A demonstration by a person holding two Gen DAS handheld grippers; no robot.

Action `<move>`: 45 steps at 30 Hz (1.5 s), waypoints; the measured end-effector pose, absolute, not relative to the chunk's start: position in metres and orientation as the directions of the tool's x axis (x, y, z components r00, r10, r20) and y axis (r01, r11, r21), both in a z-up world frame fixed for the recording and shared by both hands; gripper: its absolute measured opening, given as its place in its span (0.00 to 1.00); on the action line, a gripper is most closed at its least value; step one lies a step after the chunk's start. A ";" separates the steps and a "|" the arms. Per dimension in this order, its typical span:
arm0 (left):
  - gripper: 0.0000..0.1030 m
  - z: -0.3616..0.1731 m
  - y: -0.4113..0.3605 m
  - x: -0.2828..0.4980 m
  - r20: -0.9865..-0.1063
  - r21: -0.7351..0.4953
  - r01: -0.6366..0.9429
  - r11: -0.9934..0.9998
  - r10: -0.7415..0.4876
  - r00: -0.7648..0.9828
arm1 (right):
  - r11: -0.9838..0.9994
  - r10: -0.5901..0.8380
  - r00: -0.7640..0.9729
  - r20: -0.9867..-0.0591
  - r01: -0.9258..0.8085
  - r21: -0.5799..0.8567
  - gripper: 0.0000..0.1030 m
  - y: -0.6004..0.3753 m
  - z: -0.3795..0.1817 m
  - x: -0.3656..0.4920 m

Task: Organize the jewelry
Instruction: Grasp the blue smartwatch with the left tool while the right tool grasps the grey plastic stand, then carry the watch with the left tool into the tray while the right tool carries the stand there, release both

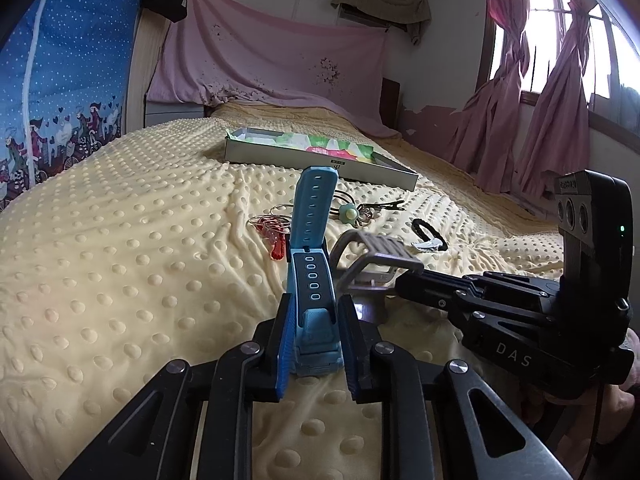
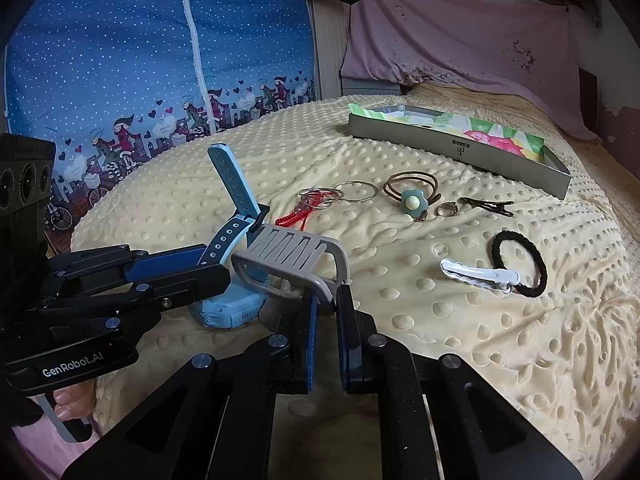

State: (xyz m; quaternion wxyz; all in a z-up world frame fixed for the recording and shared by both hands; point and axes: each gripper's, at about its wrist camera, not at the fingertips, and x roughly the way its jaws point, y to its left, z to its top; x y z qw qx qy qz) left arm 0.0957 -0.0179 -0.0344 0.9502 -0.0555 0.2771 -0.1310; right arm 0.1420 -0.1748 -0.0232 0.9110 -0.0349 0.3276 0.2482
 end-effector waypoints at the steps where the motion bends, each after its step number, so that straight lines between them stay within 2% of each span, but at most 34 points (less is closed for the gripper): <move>1: 0.19 -0.034 -0.017 0.096 -0.512 -0.183 0.213 0.960 -0.278 0.813 | 0.878 0.429 0.669 -0.607 -0.467 0.105 0.07 -0.176 -0.023 0.141; 13: 0.19 -0.008 -0.008 0.141 -0.478 -0.269 0.194 0.943 -0.306 0.824 | 0.934 0.356 0.811 -0.464 -0.330 0.141 0.06 -0.206 0.008 0.138; 19: 0.19 0.010 -0.012 0.174 -0.455 -0.282 0.213 0.935 -0.326 0.829 | 0.946 0.324 0.843 -0.430 -0.277 0.170 0.06 -0.225 0.030 0.164; 25: 0.19 0.041 -0.026 0.236 -0.392 -0.279 0.248 0.928 -0.346 0.853 | 0.947 0.305 0.841 -0.447 -0.218 0.237 0.06 -0.245 0.037 0.209; 30: 0.19 0.047 -0.035 0.311 -0.366 -0.304 0.275 0.912 -0.379 0.850 | 0.964 0.233 0.852 -0.468 -0.139 0.227 0.06 -0.258 0.048 0.274; 37: 0.19 0.022 -0.044 0.401 -0.441 -0.343 0.254 0.904 -0.394 0.806 | 0.965 0.185 0.834 -0.520 -0.054 0.257 0.06 -0.267 0.031 0.370; 45: 0.19 -0.009 -0.044 0.429 -0.522 -0.354 0.218 0.909 -0.386 0.760 | 0.965 0.182 0.776 -0.604 -0.024 0.261 0.06 -0.261 -0.007 0.420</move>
